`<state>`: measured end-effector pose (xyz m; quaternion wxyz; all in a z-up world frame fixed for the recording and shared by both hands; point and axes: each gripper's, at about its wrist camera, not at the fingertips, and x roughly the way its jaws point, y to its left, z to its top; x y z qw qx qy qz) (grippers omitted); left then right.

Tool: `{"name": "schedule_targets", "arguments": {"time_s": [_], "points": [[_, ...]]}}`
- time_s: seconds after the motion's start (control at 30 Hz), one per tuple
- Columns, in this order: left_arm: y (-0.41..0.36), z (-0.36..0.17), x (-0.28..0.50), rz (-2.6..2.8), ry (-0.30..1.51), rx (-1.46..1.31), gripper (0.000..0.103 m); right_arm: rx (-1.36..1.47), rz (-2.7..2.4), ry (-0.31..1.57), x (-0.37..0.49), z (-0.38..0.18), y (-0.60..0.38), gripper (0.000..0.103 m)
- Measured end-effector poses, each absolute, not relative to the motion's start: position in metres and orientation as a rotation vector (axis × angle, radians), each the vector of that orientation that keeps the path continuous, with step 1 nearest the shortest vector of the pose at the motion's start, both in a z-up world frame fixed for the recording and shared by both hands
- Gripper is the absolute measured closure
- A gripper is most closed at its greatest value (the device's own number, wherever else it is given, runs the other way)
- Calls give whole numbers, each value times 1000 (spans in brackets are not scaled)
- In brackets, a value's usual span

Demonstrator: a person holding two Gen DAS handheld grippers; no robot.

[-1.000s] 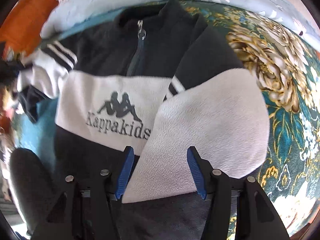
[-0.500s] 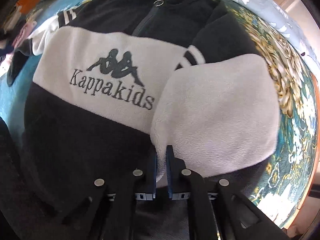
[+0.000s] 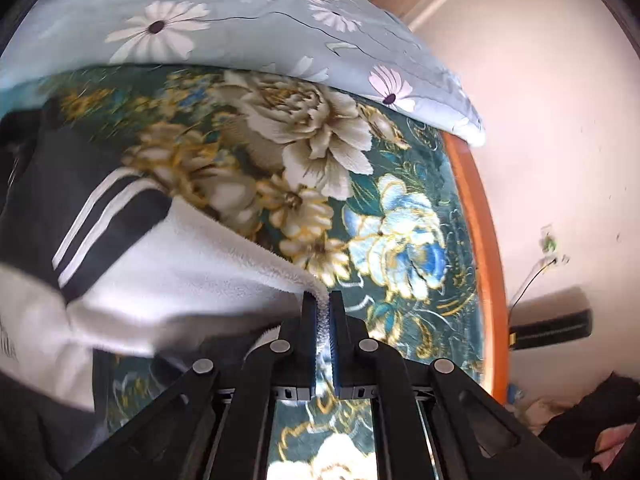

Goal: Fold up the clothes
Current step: 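Lay the jacket flat on the blanket with both grippers, then release, then grasp the sleeve cuff with the right gripper and fold it across the jacket body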

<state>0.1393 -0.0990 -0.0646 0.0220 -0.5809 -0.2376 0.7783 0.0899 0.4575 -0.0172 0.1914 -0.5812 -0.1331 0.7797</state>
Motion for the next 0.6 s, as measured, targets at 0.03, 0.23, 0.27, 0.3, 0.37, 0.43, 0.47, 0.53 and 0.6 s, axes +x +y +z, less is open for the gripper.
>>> {"name": "schedule_targets", "arguments": {"time_s": [0.03, 0.23, 0.27, 0.3, 0.37, 0.43, 0.47, 0.53, 0.6], "points": [[-99, -64, 140, 2409, -729, -1802, 47, -1636, 2197, -296, 85, -19, 462, 98], [-111, -60, 149, 2451, -732, -1814, 47, -1501, 2343, 14, 83, -1, 459, 51], [-112, -60, 150, 2449, -757, -1812, 47, -1480, 2388, 53, 90, 5, 456, 51], [-113, -60, 151, 2447, -781, -1809, 47, -1480, 2428, 86, 96, 6, 452, 51], [-111, -60, 152, 2439, -802, -1800, 47, -1555, 2464, 91, 116, -6, 438, 50], [-105, -59, 153, 2425, -782, -1802, 47, -1648, 2462, 49, 138, -31, 421, 47], [-102, -59, 153, 2418, -773, -1803, 47, -1696, 2450, 16, 149, -47, 411, 47], [-97, -59, 154, 2410, -755, -1802, 47, -1735, 2412, -25, 165, -76, 399, 47], [-93, -60, 153, 2404, -743, -1806, 47, -1739, 2376, 39, 172, -99, 396, 45]]}}
